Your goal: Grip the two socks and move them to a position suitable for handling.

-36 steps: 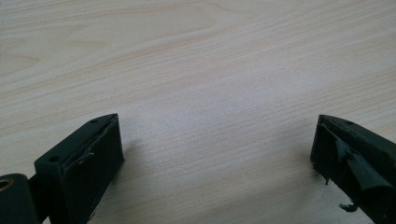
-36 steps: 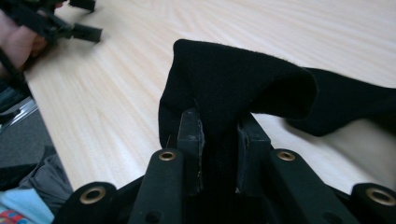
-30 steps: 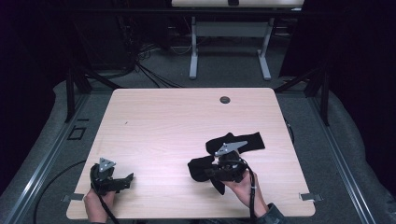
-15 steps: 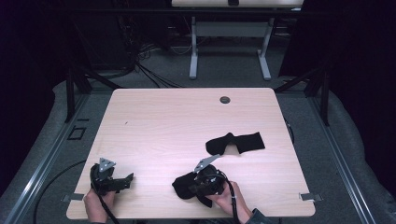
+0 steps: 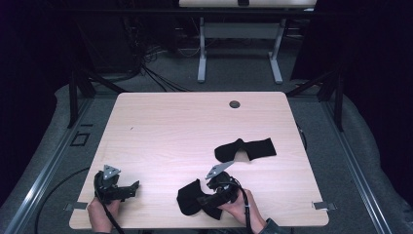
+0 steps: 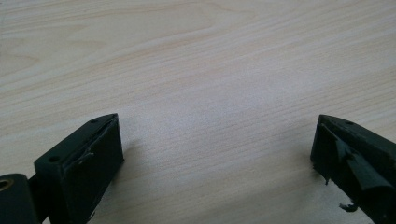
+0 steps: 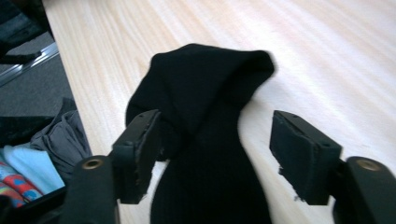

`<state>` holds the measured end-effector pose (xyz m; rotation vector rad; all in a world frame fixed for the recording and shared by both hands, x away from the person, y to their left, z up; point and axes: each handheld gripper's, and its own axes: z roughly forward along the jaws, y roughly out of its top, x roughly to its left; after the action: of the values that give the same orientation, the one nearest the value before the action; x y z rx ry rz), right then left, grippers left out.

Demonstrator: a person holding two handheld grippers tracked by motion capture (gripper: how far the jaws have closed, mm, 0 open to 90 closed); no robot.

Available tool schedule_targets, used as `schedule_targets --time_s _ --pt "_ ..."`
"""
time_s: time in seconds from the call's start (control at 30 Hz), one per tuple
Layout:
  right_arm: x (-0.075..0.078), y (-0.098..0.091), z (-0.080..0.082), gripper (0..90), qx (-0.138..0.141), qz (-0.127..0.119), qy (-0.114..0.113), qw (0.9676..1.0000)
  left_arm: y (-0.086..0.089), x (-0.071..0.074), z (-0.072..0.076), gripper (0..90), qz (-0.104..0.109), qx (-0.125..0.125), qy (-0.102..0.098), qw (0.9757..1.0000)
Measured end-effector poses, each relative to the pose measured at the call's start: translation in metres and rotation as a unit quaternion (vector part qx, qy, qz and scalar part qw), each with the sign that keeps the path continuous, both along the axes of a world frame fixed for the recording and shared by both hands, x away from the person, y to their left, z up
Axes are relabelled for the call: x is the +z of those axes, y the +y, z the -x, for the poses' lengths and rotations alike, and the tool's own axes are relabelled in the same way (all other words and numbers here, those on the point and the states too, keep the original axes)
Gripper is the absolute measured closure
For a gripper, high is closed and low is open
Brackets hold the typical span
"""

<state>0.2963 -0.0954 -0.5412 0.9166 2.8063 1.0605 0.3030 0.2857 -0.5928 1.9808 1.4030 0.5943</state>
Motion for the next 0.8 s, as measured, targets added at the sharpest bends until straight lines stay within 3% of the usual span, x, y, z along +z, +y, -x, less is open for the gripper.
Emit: schedule_targets --time_s 0.27,0.5,0.67,0.8 --pt "0.011 -0.028 -0.003 22.2 -0.033 -0.019 -0.018 0.9991 0.000 0.000 0.000 2.1 0.000 0.000 0.000 1.0000" --pt "0.021 -0.058 -0.011 21.0 -0.076 -0.012 -0.037 0.9963 0.000 0.000 0.000 2.1 0.001 0.000 0.000 1.0000" --pt "0.028 -0.089 -0.030 18.3 -0.140 -0.019 -0.051 0.9886 0.000 0.000 0.000 2.1 0.000 0.000 0.000 1.0000" --pt "0.032 -0.116 -0.061 17.3 -0.200 -0.033 -0.047 0.9782 0.000 0.000 0.000 2.0 0.000 0.000 0.000 1.0000"
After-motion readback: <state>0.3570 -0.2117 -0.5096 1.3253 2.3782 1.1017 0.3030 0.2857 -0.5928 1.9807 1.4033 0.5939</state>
